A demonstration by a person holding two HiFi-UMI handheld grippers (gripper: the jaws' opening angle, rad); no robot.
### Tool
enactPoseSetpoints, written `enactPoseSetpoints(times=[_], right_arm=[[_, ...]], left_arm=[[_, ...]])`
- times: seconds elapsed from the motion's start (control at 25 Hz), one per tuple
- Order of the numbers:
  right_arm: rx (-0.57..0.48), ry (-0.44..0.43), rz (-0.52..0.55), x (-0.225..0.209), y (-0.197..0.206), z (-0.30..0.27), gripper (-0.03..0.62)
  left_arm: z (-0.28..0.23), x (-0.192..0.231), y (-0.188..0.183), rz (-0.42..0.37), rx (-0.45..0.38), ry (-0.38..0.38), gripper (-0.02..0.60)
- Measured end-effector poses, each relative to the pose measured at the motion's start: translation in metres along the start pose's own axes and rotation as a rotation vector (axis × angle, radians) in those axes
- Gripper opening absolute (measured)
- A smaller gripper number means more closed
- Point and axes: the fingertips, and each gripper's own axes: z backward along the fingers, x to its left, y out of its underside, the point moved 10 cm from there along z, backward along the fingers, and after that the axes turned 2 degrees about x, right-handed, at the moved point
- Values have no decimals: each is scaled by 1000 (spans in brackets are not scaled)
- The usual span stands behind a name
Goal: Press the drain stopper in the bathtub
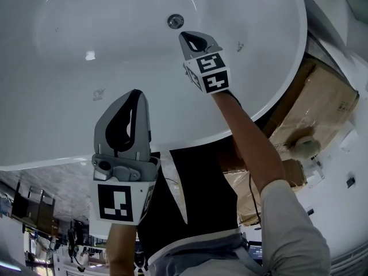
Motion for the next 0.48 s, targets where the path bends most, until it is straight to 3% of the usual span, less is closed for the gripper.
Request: enactPoseSetpoints(times=[0.48], right_arm=[[98,10,-11,-15,23,-62,-3]], left_arm=[[-24,21,20,29,30,-21,0]])
